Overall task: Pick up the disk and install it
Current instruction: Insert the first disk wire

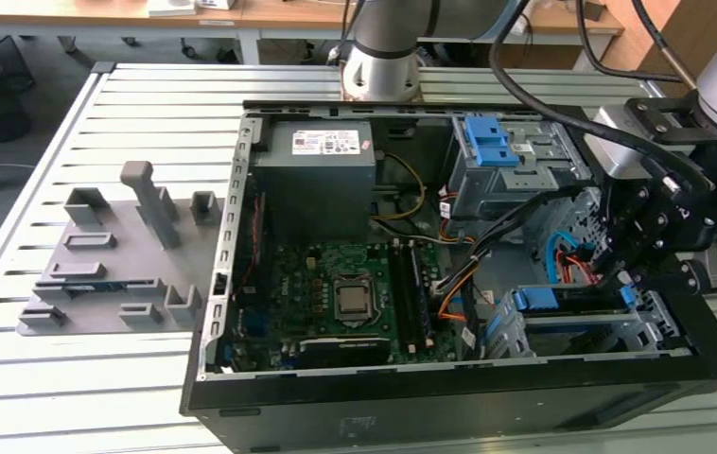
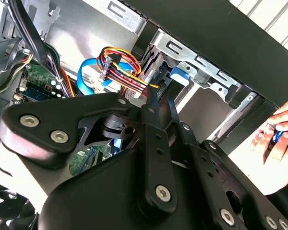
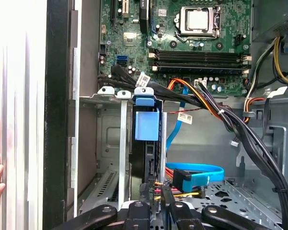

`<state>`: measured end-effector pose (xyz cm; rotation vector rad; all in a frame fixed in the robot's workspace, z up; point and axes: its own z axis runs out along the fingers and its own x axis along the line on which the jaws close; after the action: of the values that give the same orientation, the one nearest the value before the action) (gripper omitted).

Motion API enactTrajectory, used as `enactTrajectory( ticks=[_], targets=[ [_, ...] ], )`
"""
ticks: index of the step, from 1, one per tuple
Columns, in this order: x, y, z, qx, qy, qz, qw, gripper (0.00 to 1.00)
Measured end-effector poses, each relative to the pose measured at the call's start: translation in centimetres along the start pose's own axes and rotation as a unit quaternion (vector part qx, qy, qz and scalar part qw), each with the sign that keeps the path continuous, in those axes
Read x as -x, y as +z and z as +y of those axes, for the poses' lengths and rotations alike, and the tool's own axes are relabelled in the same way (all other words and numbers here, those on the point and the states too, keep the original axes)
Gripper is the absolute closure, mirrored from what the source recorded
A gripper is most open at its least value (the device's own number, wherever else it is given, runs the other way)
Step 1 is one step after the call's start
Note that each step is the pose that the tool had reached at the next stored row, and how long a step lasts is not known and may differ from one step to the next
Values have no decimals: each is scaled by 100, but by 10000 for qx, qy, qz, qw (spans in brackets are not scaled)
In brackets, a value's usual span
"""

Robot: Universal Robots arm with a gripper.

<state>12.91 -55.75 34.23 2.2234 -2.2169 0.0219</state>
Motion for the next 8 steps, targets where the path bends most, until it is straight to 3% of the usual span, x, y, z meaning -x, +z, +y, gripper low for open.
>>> enactTrajectory(
  ticks=[5, 8],
  targets=[
    [0, -1, 0, 1, 0, 0, 10000, 89],
    [0, -1, 0, 1, 0, 0, 10000, 89]
  ],
)
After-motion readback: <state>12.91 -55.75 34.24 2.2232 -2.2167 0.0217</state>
